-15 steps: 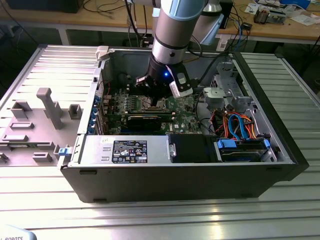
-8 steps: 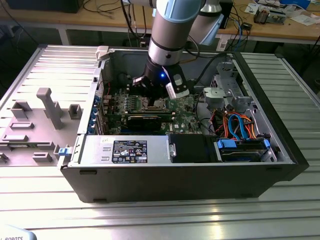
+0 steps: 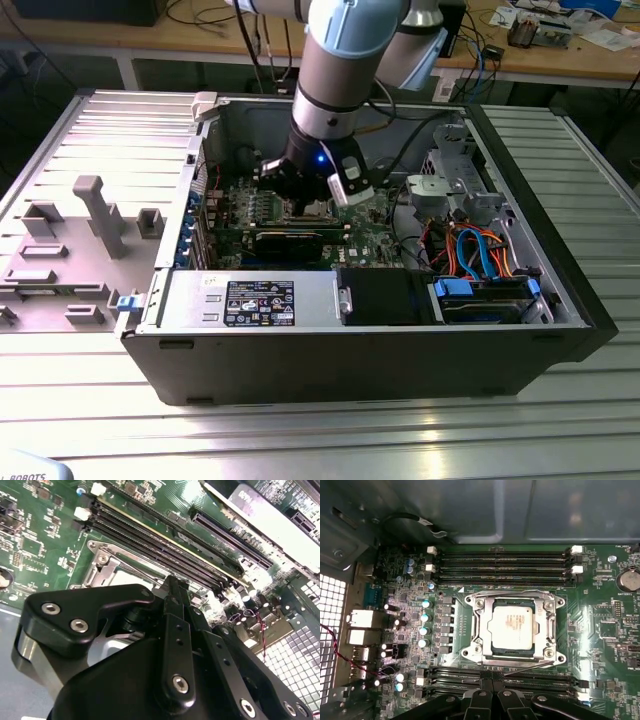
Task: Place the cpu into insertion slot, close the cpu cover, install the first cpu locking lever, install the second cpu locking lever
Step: 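Install the second cpu locking lever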
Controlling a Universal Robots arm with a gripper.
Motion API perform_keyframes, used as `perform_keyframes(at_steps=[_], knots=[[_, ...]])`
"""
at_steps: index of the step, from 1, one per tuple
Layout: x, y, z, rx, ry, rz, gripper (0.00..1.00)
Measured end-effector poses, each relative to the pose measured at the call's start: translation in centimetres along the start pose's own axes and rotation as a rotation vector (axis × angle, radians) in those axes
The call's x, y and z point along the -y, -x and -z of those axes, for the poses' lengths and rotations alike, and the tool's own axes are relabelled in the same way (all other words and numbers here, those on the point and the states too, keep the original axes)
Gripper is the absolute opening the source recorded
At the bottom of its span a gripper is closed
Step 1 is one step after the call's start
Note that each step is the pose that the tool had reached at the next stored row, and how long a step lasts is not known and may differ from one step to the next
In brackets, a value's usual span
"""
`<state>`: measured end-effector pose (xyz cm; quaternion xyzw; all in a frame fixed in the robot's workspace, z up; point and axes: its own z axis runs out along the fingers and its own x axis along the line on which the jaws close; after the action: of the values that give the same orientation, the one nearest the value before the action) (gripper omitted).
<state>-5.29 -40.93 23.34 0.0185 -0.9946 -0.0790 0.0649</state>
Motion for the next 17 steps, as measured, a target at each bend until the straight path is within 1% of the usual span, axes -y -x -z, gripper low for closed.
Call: perform_keyframes(at_steps=[2,3,6,8,10,13,14,15,16,17], knots=[[0.06,-0.15,-0.27,-0.0002,0.002,0.002,0.11],[0.11,-0.22,-0.5,-0.0003,0.0028,0.003,0.11],[0.19,-0.45,-1.02,-0.0009,0.008,0.008,0.11],[0.24,-0.61,-1.39,-0.0006,0.01,0.012,0.11],[0.28,-0.76,-1.63,0.0058,0.0101,0.016,0.11],[0.29,-1.02,-1.85,0.0256,0.0091,0.02,0.11],[0.3,-1.27,-1.98,0.0316,0.0092,0.021,0.11],[0.3,-1.4,-2.05,0.0346,0.0092,0.021,0.11],[0.32,-1.64,-2.17,0.0402,0.0105,0.023,0.11],[0.42,-1.72,-2.24,0.0442,0.0172,0.025,0.11]])
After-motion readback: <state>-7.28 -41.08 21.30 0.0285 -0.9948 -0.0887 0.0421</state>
